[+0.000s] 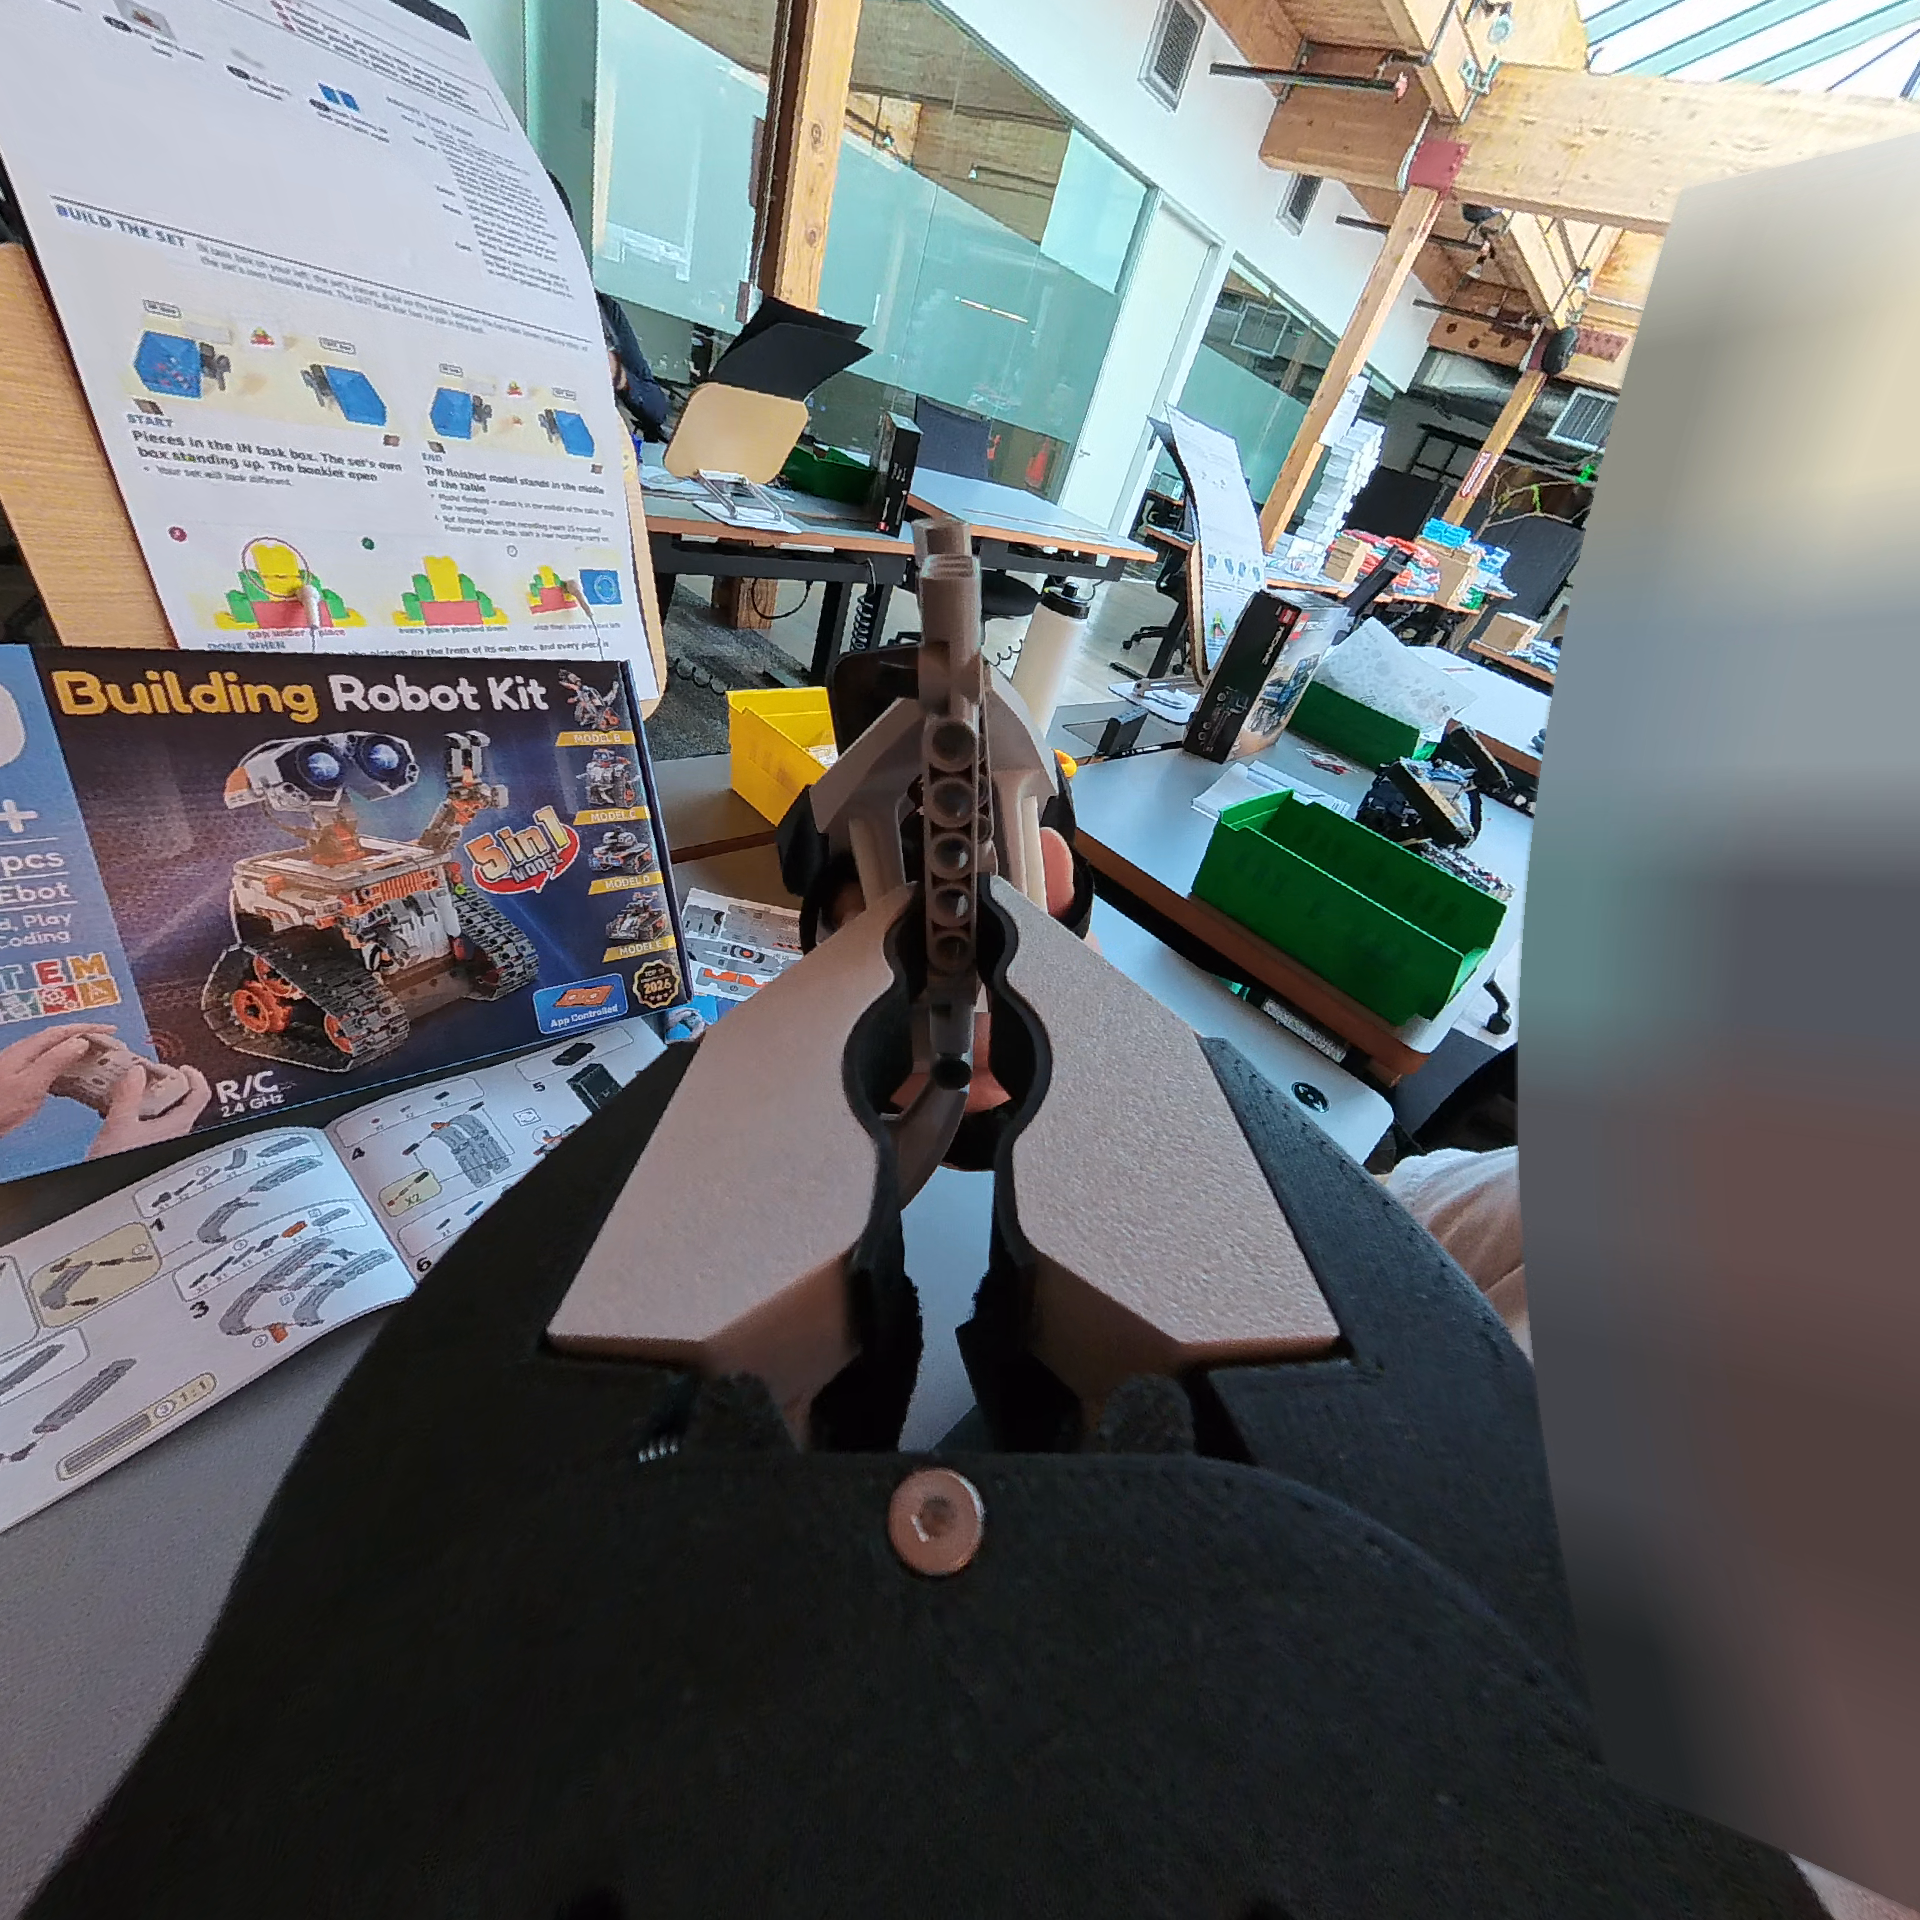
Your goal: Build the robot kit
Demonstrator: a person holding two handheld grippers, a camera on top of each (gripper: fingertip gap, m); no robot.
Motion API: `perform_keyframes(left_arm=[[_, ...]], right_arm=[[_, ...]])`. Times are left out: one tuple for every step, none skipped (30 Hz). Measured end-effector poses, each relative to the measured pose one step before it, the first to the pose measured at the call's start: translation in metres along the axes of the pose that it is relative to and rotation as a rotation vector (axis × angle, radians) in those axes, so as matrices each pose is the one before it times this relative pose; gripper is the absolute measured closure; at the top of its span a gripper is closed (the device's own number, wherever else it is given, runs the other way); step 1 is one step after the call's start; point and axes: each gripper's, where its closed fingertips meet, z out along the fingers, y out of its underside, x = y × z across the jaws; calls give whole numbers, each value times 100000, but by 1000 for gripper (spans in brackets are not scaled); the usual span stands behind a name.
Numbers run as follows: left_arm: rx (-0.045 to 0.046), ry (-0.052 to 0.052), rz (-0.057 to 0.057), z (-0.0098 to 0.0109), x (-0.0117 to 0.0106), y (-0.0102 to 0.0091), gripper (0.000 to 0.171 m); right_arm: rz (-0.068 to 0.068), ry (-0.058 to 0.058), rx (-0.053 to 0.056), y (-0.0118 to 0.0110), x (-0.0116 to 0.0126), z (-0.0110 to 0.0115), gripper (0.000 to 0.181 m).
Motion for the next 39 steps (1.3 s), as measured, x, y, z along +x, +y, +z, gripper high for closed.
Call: perform_keyframes(left_arm=[[-235, -204, 37, 5, -23, 24, 166], [-513, -345, 50, 5, -47, 40, 166], [-615, -341, 90, 12, -34, 47, 166], [-88, 379, 114, -15, 83, -39, 166], [374, 768, -235, -20, 145, -106, 166], [224, 432, -416, -17, 93, -81, 166], [-110, -32, -350, -5, 8, -20, 166], [-207, -179, -122, -18, -21, -4, 166], [-132, 139, 69, -18, 14, -2, 166], [-181, 169, 13, -49, 22, 17, 166], [-77, -174, -179, -59, -41, 5, 166], [32, -437, -529, -85, -110, -5, 166], [-175, -480, -1249, -73, -162, 13, 166], [-551, -763, -2228, -68, -269, 58, 166], [-1181, -1109, -3276, -45, -423, 144, 166], [-2063, -981, -4257, -16, -500, 227, 166], [-2757, -1182, -4579, -6, -610, 269, 166], [-3170, -2030, -3853, -31, -845, 264, 166], [-3673, -2352, -3531, -12, -1042, 313, 166], [-3867, -1758, -4318, 36, -1093, 374, 166], [-3581, -1008, -4558, 57, -1060, 356, 166], [-2852, -458, -4176, 85, -1047, 309, 166], [-2027, -429, -3980, 129, -1028, 283, 166], [-1609, -584, -3577, 142, -1055, 285, 166], [-1313, -153, -2995, 170, -992, 253, 166], [-1022, 405, -2809, 180, -943, 212, 166], [-881, 915, -2924, 188, -885, 195, 165], [-590, 1341, -3116, 187, -802, 154, 164], [-31, 1370, -3013, 202, -729, 109, 163], [482, 1362, -2506, 198, -600, 52, 161], [631, 640, -1857, 178, -535, 32, 162], [392, -682, -836, 147, -527, 38, 163], [138, -1337, 224, 111, -431, 53, 163], [98, -1518, 735, 71, -281, 12, 164], [-39, -1551, 788, 30, -178, 4, 164], [-134, -1193, 718, 20, -73, -4, 165], [-35, -703, 601, 15, 26, -36, 165], [-32, -574, 369, 11, 26, -26, 165], [-83, -624, 281, -5, 6, -19, 165]], right_arm=[[-113, 183, -275, -3, 24, -3, 177], [-181, 218, -322, 23, 35, -17, 176], [-168, 339, -271, 19, 84, -22, 176], [26, 967, -339, 50, 187, -24, 176], [-398, 1279, -681, 137, 258, -17, 176], [-342, 334, -87, 68, 135, -11, 176], [565, -129, -211, 135, 87, 24, 176], [846, -680, -513, 201, 31, 86, 176], [566, -741, -240, 195, -4, 95, 176], [281, -593, -32, 175, 19, 79, 176], [582, -447, 857, 8, 44, 4, 176], [1170, -2, 264, 93, 157, -3, 176], [1613, 7, 925, 41, 216, -30, 176], [2190, 564, 1409, 41, 354, -68, 176], [2875, 1023, 2189, 5, 500, -118, 176], [3134, 1251, 2349, 35, 634, -156, 176], [3331, 1848, 2137, 93, 815, -196, 176], [3520, 2342, 2511, 42, 985, -272, 176], [3701, 3025, 2602, 31, 1167, -327, 176], [3834, 2967, 2367, 39, 1257, -371, 177], [3527, 2463, 1940, 54, 1237, -366, 177], [3363, 1943, 1935, 8, 1181, -342, 177], [3542, 2025, 2129, -29, 1176, -358, 177], [4134, 2218, 2224, -57, 1222, -382, 177], [4657, 1612, 2301, -92, 1155, -367, 176], [4843, 1072, 2355, -135, 1069, -370, 176], [4702, 1235, 2606, -194, 1057, -382, 176], [4085, 923, 2538, -228, 965, -367, 177], [3583, 591, 2251, -273, 863, -353, 176], [3127, 75, 2313, -326, 683, -323, 177], [2542, -387, 1831, -276, 525, -264, 177], [1891, 557, 1406, -241, 534, -237, 177], [720, 553, 948, -181, 406, -168, 177], [214, 47, 193, -104, 222, -91, 176], [82, 117, -251, -63, 143, -29, 176], [-256, -16, -440, -24, 33, 7, 177], [-565, -411, -386, -13, -93, 38, 177], [-552, -258, -466, 10, -87, 44, 177], [-519, 186, -372, 0, -11, 22, 177]])
